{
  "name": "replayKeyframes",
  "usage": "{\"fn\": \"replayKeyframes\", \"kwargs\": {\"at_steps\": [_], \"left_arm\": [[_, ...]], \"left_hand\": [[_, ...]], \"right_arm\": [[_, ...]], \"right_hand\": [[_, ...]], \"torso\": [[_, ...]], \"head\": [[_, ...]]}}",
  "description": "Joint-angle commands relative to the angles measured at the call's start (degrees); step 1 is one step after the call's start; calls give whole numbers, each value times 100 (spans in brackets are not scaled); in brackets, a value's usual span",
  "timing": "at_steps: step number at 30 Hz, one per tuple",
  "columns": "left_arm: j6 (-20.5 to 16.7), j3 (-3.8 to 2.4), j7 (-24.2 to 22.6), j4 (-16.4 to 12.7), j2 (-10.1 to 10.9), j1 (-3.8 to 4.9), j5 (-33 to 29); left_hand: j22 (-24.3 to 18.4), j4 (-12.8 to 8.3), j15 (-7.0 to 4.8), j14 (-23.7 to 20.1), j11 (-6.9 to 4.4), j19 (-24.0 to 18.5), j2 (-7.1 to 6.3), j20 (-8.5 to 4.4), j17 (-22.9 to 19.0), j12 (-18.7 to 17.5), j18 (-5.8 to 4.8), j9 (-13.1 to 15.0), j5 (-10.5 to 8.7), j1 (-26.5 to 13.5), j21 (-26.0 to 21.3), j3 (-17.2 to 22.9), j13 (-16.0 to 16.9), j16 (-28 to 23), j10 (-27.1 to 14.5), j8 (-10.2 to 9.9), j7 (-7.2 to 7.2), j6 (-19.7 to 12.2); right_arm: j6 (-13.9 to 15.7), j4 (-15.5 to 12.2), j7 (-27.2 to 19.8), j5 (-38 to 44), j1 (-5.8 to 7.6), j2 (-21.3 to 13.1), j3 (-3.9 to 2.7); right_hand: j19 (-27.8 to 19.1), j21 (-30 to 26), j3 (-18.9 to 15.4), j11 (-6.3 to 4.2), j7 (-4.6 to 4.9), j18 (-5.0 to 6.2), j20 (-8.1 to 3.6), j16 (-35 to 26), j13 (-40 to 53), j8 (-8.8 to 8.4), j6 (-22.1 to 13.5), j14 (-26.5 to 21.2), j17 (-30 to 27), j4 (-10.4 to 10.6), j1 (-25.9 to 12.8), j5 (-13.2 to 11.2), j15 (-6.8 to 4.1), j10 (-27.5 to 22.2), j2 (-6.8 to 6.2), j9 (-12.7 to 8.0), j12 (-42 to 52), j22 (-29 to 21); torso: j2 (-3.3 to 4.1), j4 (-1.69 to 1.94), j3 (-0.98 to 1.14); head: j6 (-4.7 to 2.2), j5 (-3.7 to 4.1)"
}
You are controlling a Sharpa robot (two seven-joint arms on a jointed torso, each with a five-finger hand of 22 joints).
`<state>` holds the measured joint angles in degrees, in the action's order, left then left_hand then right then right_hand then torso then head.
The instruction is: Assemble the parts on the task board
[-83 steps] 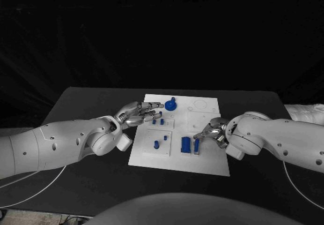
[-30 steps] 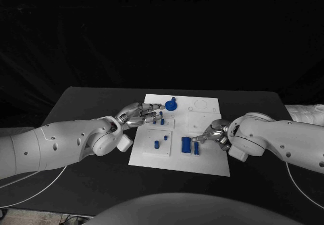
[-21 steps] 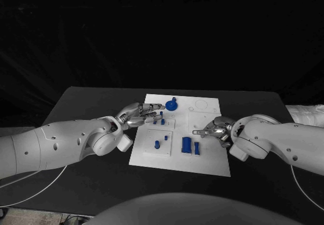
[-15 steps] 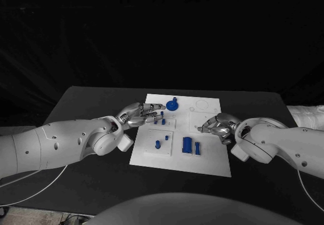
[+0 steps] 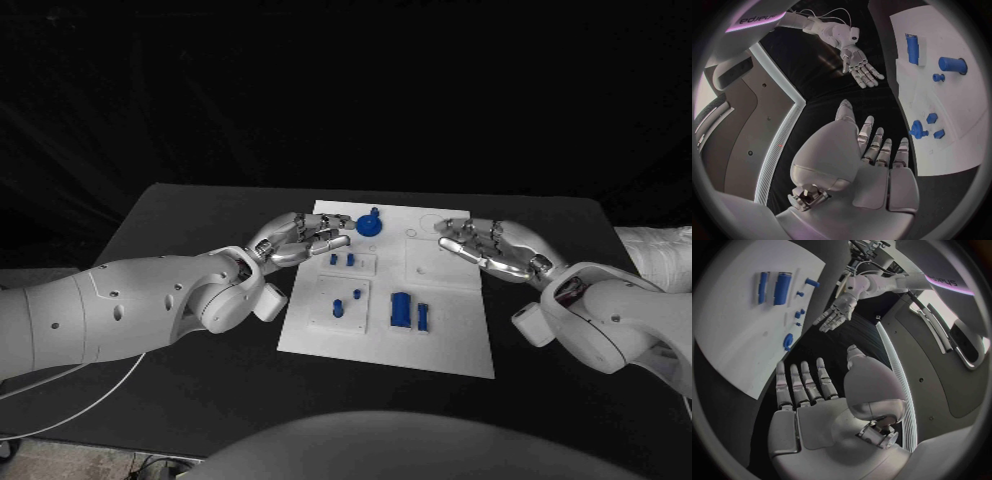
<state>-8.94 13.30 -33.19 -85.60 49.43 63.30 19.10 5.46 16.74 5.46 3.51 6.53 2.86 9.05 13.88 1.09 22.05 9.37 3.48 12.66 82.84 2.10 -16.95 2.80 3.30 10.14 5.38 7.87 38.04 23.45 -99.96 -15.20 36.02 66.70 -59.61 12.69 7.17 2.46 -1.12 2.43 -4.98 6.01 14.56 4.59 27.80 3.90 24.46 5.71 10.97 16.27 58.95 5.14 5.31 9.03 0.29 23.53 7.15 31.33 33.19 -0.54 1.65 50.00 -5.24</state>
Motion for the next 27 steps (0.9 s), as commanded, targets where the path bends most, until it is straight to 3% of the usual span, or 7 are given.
{"fn": "replayKeyframes", "kwargs": {"at_steps": [1, 9, 18, 19, 23, 24, 27], "left_arm": [[-437, -6, -597, -132, 63, 1, -56], [-729, -7, -764, -368, 236, 4, -79], [-803, -7, -778, -417, 206, 6, -97], [-680, -3, -528, -397, 228, 3, -51], [-770, -45, -500, -398, 205, -7, -109], [-850, -82, -476, -399, 186, -16, -162], [-1087, -193, -404, -403, 127, -43, -317]], "left_hand": [[-228, 15, -188, -237, -235, -162, -226, -123, -56, -340, 74, -44, -540, -391, -115, -32, -35, -186, -226, -166, -169, -446], [-351, 42, -543, -351, -642, -223, -1174, -336, -109, -824, 79, -97, -947, -1182, -156, 941, -81, -330, -615, -295, -567, -1161], [-365, 30, -565, -351, -732, -227, -1224, -372, -109, -898, 78, -102, -941, -1269, -159, 1057, -89, -330, -673, -301, -656, -1246], [-546, -481, -546, -351, -653, -286, -905, -646, -109, -1274, -281, -348, -1266, -3384, -210, 1226, -280, -330, -1014, -538, -787, -1994], [-546, -599, -546, -351, -653, -286, -905, -744, -109, -1379, -281, -348, -1266, -3865, -210, 1695, -280, -330, -1014, -538, -787, -2191], [-546, -656, -546, -351, -653, -286, -905, -775, -109, -1422, -281, -348, -1266, -4099, -210, 1695, -280, -330, -1014, -538, -787, -2276], [-546, -775, -546, -351, -653, -286, -905, -841, -109, -1510, -378, -348, -1266, -4571, -210, 1695, -280, -330, -1014, -538, -787, -2449]], "right_arm": [[-264, 2, -1747, -1090, -29, -57, -2], [-411, 72, -2104, -1211, -76, 11, -2], [-559, 106, -2174, -1077, -88, 46, -3], [-336, 103, -1928, -1083, -83, 48, -2], [-251, 135, -1911, -1173, -103, 99, -47], [-175, 163, -1896, -1253, -121, 145, -87], [51, 247, -1852, -1490, -175, 281, -206]], "right_hand": [[-717, -246, -229, -934, -702, -224, -15, -459, -2278, -193, -1251, -571, -1097, 52, 127, -134, -361, -897, -50, -1090, -660, -3133], [-717, -246, -771, -1153, -819, 80, -188, -459, -2780, -241, -1414, -571, -1097, 35, 439, -133, -562, -903, 260, -1882, -715, -3133], [-717, -246, -1036, -1179, -768, 201, -303, -459, -2780, -241, -1347, -571, -1097, 44, 573, -94, -610, -903, 514, -2108, -715, -3133], [-717, -246, -675, -902, -413, -75, -633, -459, -2780, -390, -1692, -571, -1097, -458, -1365, -514, -531, -903, -29, -2353, -715, -3133], [-717, -246, 112, -243, 15, -601, -1047, -459, -2780, -390, -2446, -571, -1097, -1031, -3474, -514, -531, -903, -29, -2353, -715, -3133], [-717, -246, 112, -243, 498, -601, -1456, -459, -2780, -390, -2446, -571, -1097, -1163, -3989, -514, -531, -903, -29, -2353, -715, -3133], [-717, -246, 112, -243, 498, -601, -1456, -459, -2780, -390, -2446, -571, -1097, -1627, -4794, -514, -531, -903, -29, -2353, -715, -3133]], "torso": [[-11, -9, -2], [-32, -44, 3], [-27, -31, 7], [-26, -35, 7], [-31, -33, 2], [-35, -30, -3], [-49, -24, -16]], "head": [[0, -32], [0, -41], [0, 12], [0, -3], [-45, 12], [-85, 26], [-203, 66]]}}
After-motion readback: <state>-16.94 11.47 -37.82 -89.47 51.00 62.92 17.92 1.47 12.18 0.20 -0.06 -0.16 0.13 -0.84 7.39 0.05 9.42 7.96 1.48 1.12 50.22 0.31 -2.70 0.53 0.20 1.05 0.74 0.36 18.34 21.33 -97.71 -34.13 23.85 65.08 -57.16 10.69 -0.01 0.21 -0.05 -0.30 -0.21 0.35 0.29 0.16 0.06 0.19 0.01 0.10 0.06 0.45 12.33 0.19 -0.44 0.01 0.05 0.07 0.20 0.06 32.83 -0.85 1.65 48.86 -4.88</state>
